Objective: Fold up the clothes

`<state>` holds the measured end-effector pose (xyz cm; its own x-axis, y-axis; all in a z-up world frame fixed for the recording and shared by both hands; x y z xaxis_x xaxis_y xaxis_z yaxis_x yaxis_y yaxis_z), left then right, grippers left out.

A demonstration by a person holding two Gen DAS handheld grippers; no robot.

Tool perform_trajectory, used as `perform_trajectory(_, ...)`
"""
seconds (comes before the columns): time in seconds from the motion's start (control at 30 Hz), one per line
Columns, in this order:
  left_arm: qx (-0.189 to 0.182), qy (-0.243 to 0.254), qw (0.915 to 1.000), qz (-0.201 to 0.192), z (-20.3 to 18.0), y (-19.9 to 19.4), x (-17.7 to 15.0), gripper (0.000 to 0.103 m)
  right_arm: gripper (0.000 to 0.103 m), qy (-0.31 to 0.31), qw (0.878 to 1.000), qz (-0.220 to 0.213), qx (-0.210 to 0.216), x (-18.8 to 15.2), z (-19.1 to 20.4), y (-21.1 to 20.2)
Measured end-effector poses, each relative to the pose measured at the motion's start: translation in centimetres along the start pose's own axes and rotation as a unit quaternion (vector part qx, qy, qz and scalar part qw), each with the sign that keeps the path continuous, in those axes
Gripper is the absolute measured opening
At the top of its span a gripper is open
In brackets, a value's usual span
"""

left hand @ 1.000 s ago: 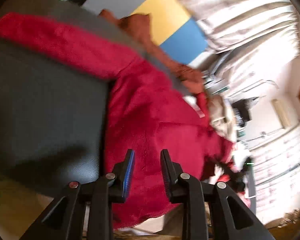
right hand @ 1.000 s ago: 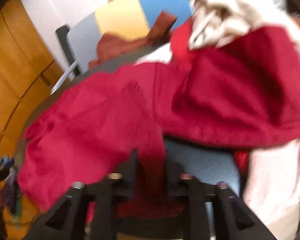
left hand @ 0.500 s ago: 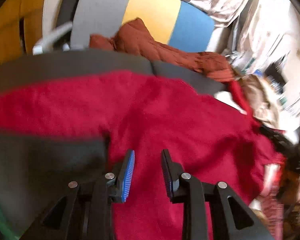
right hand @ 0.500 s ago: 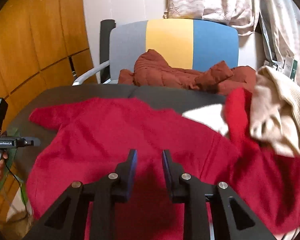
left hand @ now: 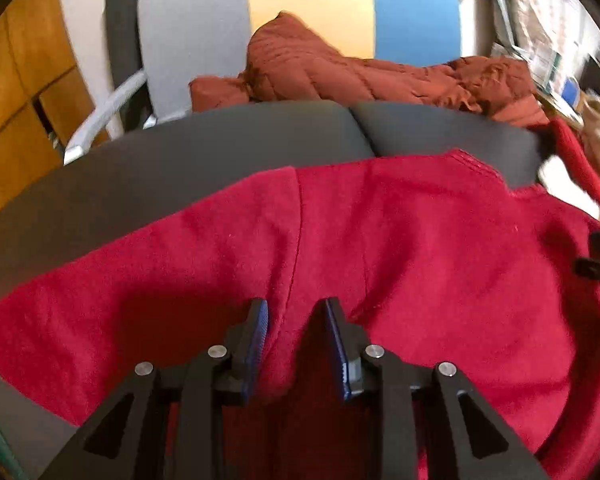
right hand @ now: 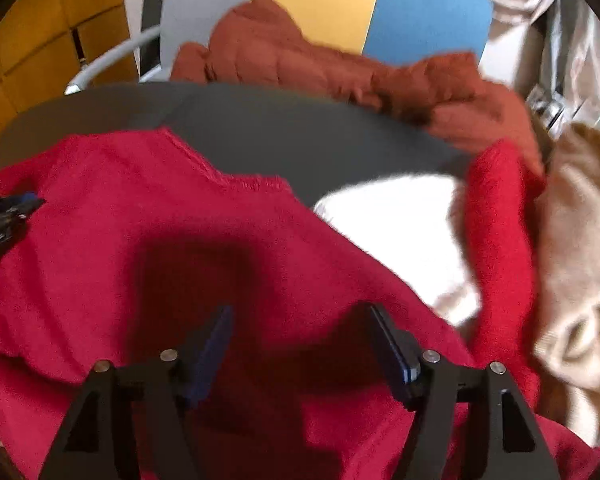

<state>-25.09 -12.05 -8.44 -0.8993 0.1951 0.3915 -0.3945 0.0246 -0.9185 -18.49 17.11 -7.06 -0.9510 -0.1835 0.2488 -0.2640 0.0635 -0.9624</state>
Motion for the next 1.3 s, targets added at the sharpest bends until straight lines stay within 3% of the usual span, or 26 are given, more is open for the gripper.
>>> perform_trajectory(0.03, 0.001, 0.005, 1.0, -0.001, 0.0, -0.1, -0.2, 0.03, 0.067, -0.003, 1.0, 0.008, -0.006, 0.2, 0.1, 0.9)
perform_trajectory(0.13, -0.016, -0.009, 0.9998, -0.002, 0.8, -0.4, -1.0, 0.03, 0.012, -0.025, 0.999, -0.006, 0.024, 0.7, 1.2, 0.8)
perform_trajectory(0.23, -0.022, -0.023, 0.9995, -0.005, 1.8, -0.6, -2.0, 0.032, 0.009, -0.056, 0.998, -0.014, 0.002, 1.0, 2.6, 0.3)
perform_trajectory(0.3, -0.009, -0.028, 0.9995, -0.006, 2.4, -0.8, -2.5, 0.032, 0.009, -0.055, 0.998, -0.032, 0.007, 1.7, 3.1, -0.8)
perform_trajectory(0.43, 0.019, -0.05, 0.9985, -0.01, 5.2, -0.8, -3.2, 0.033, 0.009, -0.049, 0.989, -0.14, -0.014, 4.9, 4.6, -5.8)
perform_trajectory(0.53, 0.036, -0.06, 0.9975, -0.014, 7.0, 0.0, -1.9, 0.045, 0.009, -0.054, 0.978, -0.196, -0.043, 7.6, 6.3, -7.7)
perform_trajectory(0.63, 0.051, -0.065, 0.9964, -0.02, 8.6, 1.1, -0.3, 0.048, 0.009, -0.042, 0.984, -0.165, -0.056, 9.3, 6.3, -4.5)
perform_trajectory(0.77, 0.088, -0.029, 0.9948, -0.041, 8.4, 2.3, 2.1, 0.048, 0.011, 0.012, 0.997, -0.063, -0.038, 9.5, 4.3, 2.3)
perform_trajectory(0.8, 0.095, -0.021, 0.9942, -0.046, 8.4, 2.6, 2.8, 0.048, 0.011, 0.015, 0.997, -0.07, -0.031, 9.3, 4.1, 2.9)
perform_trajectory(0.87, 0.097, -0.011, 0.9938, -0.054, 8.6, 3.1, 3.8, 0.048, 0.03, 0.015, 0.995, -0.095, -0.019, 8.4, 3.7, 2.0)
perform_trajectory(0.97, 0.095, 0.001, 0.9935, -0.062, 8.8, 3.6, 5.1, 0.049, 0.045, 0.033, 0.992, -0.119, 0.022, 6.4, 3.0, -0.3)
perform_trajectory(1.13, 0.085, -0.022, 0.9949, -0.049, 8.8, 2.0, 5.1, 0.046, 0.048, 0.061, 0.978, -0.171, 0.103, 0.3, 1.9, -4.4)
perform_trajectory(1.3, 0.044, -0.046, 0.9926, -0.103, 4.7, -3.8, 2.3, 0.046, 0.048, 0.095, 0.959, -0.223, 0.145, -7.8, 0.7, -8.4)
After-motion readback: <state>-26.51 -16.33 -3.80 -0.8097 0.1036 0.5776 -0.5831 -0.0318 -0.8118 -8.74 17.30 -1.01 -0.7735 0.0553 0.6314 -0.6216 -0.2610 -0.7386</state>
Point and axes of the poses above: each gripper's, at about its wrist camera, not at the fingertips, and y roughly the way its jaws point, z to its left, x to its top, the point moved 5 cm from there along y, roughly the way its jaws point, and after that the axes turned 10 degrees about z, right-handed, at the moved point
